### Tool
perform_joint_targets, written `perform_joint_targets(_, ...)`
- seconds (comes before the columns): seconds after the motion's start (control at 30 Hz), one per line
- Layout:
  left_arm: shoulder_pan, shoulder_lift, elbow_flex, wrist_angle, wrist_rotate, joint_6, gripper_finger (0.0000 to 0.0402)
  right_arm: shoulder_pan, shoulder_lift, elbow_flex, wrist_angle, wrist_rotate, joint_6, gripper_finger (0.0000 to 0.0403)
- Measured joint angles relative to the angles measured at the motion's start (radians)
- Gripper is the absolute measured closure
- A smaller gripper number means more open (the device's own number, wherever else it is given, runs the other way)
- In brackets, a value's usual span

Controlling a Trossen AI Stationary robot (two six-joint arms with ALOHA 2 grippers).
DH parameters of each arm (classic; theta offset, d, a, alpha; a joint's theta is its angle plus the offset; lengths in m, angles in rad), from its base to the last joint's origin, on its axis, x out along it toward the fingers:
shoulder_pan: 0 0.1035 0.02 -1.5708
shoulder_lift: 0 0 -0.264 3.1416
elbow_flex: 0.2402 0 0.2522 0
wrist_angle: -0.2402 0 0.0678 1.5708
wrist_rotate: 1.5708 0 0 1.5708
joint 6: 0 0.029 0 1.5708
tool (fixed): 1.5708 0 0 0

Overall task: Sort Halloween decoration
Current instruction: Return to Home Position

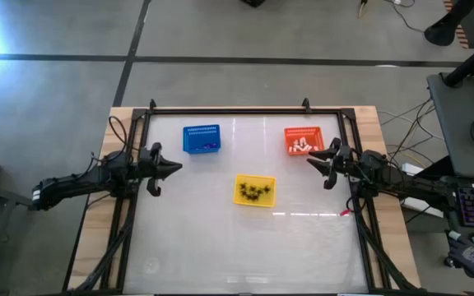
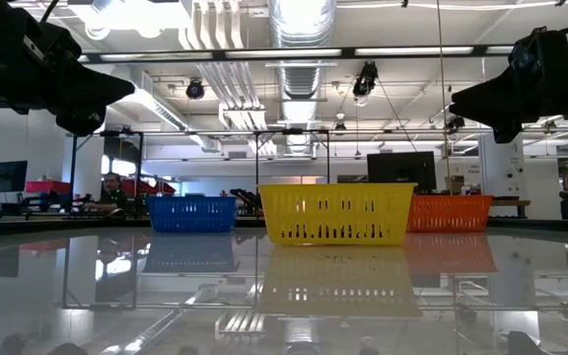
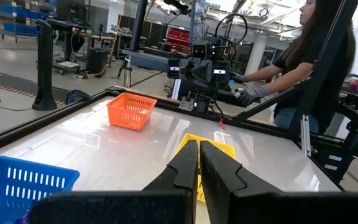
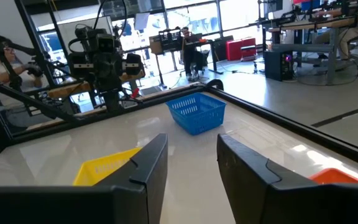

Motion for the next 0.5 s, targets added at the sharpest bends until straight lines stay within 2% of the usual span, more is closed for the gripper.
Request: perform_joint_targets(0.5, 0.0, 0.0, 0.0, 0.0, 0.0, 0.0, 0.0402, 0.0, 0.0, 0.0, 0.0, 0.0, 0.0, 0.0277)
